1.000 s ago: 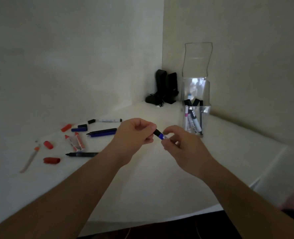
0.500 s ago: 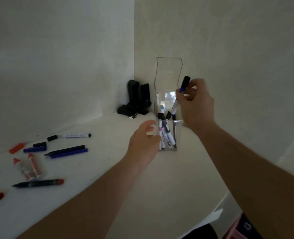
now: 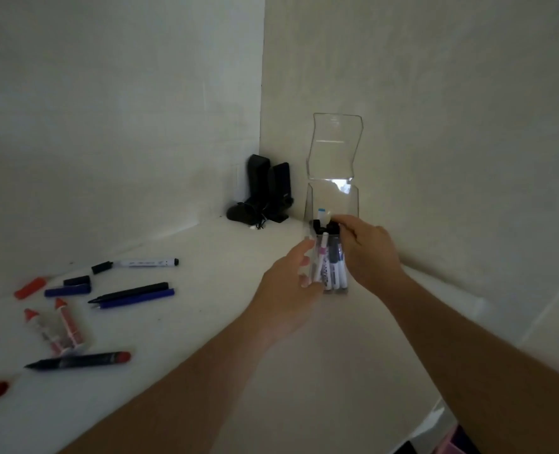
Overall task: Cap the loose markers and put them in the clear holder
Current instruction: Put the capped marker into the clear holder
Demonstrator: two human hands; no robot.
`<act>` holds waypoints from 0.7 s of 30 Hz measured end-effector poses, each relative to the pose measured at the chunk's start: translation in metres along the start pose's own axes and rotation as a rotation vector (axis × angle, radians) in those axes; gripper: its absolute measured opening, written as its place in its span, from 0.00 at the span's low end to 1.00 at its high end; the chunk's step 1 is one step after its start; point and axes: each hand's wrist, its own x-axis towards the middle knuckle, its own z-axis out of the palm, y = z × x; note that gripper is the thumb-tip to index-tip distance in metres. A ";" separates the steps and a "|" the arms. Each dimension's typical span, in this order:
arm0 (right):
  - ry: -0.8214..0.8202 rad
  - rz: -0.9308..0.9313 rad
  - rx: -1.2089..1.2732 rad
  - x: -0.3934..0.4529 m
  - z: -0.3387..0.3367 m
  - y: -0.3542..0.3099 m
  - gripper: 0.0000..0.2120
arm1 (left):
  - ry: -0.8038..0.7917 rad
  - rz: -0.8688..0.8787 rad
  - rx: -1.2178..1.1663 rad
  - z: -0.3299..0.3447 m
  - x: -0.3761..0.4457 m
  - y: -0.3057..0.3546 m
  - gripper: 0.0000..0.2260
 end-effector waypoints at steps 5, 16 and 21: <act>-0.063 -0.018 -0.001 -0.003 0.015 -0.028 0.19 | 0.010 0.035 0.025 -0.054 -0.021 -0.019 0.22; -0.212 -0.166 -0.037 -0.003 0.086 -0.135 0.17 | 0.196 0.014 0.156 -0.176 -0.075 -0.071 0.13; 0.029 -0.204 -0.034 -0.021 0.070 -0.152 0.21 | 0.313 -0.087 0.228 -0.228 -0.087 -0.104 0.10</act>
